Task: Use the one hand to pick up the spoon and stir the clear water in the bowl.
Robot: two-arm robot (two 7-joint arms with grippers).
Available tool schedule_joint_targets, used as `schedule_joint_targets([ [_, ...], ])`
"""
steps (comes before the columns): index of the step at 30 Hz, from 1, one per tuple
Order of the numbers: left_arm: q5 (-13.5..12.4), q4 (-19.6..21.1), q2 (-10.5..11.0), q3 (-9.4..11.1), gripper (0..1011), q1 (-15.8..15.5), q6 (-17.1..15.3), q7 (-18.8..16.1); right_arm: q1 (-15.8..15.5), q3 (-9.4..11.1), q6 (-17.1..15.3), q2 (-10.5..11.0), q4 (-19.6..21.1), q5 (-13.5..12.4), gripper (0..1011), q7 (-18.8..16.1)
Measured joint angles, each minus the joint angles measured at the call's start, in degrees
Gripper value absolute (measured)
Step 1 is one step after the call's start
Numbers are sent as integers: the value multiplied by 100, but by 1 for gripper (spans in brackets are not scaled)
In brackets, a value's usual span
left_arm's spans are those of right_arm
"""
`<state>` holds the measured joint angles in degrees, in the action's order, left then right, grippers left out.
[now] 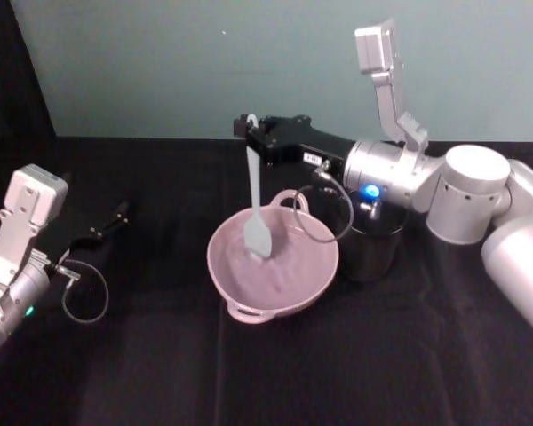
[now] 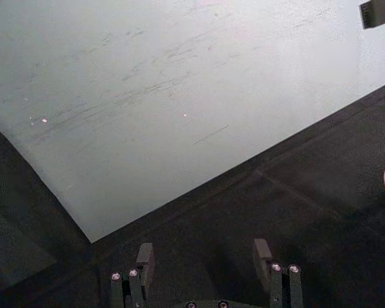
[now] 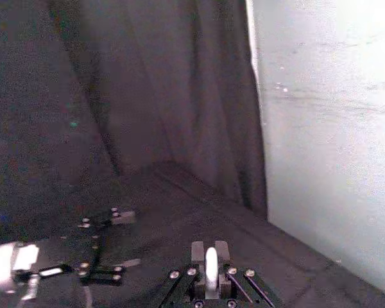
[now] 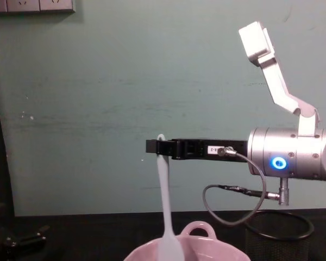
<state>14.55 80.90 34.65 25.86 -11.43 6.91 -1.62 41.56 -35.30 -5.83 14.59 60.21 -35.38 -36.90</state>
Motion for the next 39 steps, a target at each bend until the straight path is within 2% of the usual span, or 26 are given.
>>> schedule_joint_targets([
  [6, 0, 0, 0, 0, 1011, 0, 0, 0, 109, 30, -1, 51, -53, 241, 109, 185],
  [12, 0, 0, 0, 0, 1011, 0, 0, 0, 8, 134, -77, 202, 161, 363, 109, 335],
  [18, 0, 0, 0, 0, 1011, 0, 0, 0, -327, 303, -230, 483, 733, 404, 108, 490],
  [24, 0, 0, 0, 0, 1011, 0, 0, 0, -608, 360, -361, 644, 1222, 367, 109, 520],
  [31, 0, 0, 0, 0, 1011, 0, 0, 0, -795, 323, -405, 659, 1499, 300, 108, 517],
  [39, 0, 0, 0, 0, 1011, 0, 0, 0, -744, 135, -363, 454, 1443, 283, 109, 404],
])
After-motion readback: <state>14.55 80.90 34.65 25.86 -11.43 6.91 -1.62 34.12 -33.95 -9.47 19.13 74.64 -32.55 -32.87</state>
